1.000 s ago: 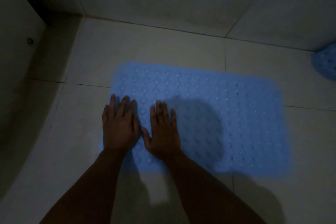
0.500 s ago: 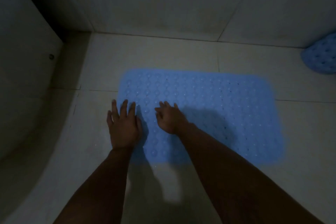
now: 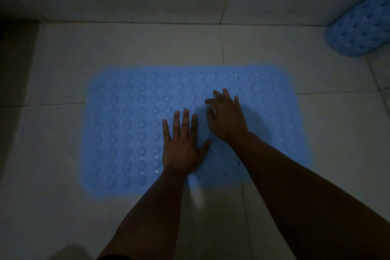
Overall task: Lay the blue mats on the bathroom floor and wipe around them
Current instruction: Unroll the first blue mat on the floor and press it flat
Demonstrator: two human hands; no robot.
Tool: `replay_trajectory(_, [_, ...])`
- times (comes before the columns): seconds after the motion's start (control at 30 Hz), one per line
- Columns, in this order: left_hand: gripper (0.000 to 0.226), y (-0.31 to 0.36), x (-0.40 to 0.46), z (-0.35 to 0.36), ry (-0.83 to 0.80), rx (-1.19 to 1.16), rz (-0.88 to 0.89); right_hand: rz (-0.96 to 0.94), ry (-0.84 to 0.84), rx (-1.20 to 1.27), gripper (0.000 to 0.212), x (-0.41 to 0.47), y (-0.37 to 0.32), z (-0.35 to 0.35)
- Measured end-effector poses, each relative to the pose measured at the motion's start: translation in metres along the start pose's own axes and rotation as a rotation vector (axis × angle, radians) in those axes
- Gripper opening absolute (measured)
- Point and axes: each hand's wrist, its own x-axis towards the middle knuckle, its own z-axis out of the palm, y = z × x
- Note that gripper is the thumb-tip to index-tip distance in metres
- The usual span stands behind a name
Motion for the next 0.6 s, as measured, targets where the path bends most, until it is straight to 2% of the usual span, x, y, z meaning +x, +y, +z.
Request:
replay_trajectory(0.13, [0.085,0.003,-0.001,-0.001,0.014,0.024,0.004,0.009,0.043,0.013,0.046,-0.007,0.021,0.001])
replay_trajectory(0.37, [0.084,0.006,-0.001,-0.002,-0.015,0.040,-0.021,-0.013,0.127,0.054,0.038,-0.024,0.037,0.011])
replay_trajectory(0.5, [0.085,0.006,0.001,-0.001,-0.031,0.033,-0.008,-0.003,0.063,0.032,0.043,-0.047,0.044,0.024])
replay_trajectory(0.6, [0.080,0.006,0.002,-0.008,-0.069,-0.008,-0.039,0.092,-0.040,0.060,0.048,-0.056,0.041,0.011])
